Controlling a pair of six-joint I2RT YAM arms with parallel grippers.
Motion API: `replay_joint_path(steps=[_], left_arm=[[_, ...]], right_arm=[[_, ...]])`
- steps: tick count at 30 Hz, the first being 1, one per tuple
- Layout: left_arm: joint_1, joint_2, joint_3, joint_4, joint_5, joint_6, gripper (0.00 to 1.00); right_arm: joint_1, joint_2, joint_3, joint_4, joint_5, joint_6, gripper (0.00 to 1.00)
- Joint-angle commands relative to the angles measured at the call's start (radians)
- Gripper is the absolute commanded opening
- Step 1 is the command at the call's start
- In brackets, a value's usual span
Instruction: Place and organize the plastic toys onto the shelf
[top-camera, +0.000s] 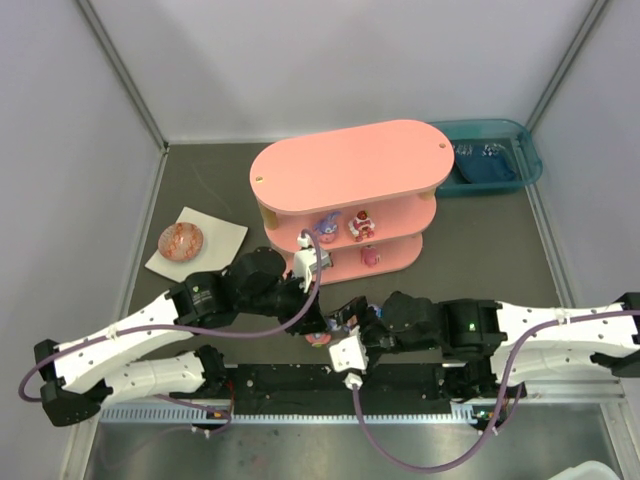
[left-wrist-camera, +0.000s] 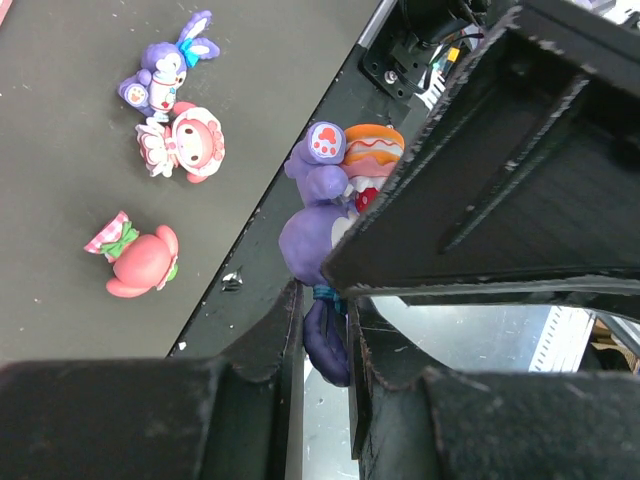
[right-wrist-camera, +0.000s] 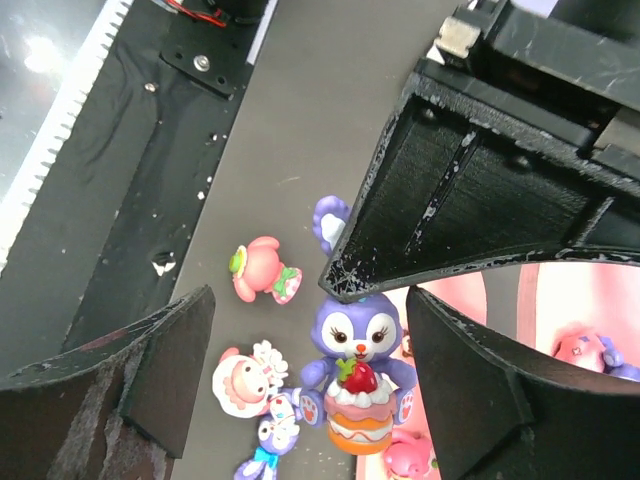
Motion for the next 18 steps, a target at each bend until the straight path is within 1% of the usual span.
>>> replay_joint_path(steps=[1,3,6,7,12,13,15,16,18], left_arm=[[0.004,0.000,0.052,0.008,0.032,0.023,0.00],[0.004,0.003,0.052,0.008,0.039,0.025,0.00],[0.003,0.005,0.047,0.006,0.044,0.025,0.00],[0.003,0.005,0.047,0.005,0.044,0.025,0.00],[0.003,0.008,0.044,-0.008,0.039,0.031,0.00],[0.003,0.008,0.043,-0.009,0.036,0.034,0.00],[0.003,0.008,0.043,-0.011,0.038,0.035,0.00],[0.003,0.008,0.041,-0.011,0.035,0.035,0.00],[0.003,0.009,0.043,-0.011,0.036,0.034,0.00]], right_arm=[[0.010,0.027,0.052,0.024,0.061,-0.002,0.74],[0.010,0.044,0.052,0.030,0.087,0.001,0.72],[0.009,0.062,0.049,0.045,0.117,0.009,0.66],[0.009,0.066,0.046,0.054,0.121,0.012,0.60],[0.006,0.070,0.038,0.091,0.135,0.027,0.47],[0.004,0.075,0.040,0.093,0.135,0.030,0.36],[0.002,0.081,0.041,0.094,0.147,0.041,0.19],[0.002,0.087,0.043,0.099,0.152,0.046,0.00],[0.002,0.092,0.041,0.105,0.167,0.061,0.00]])
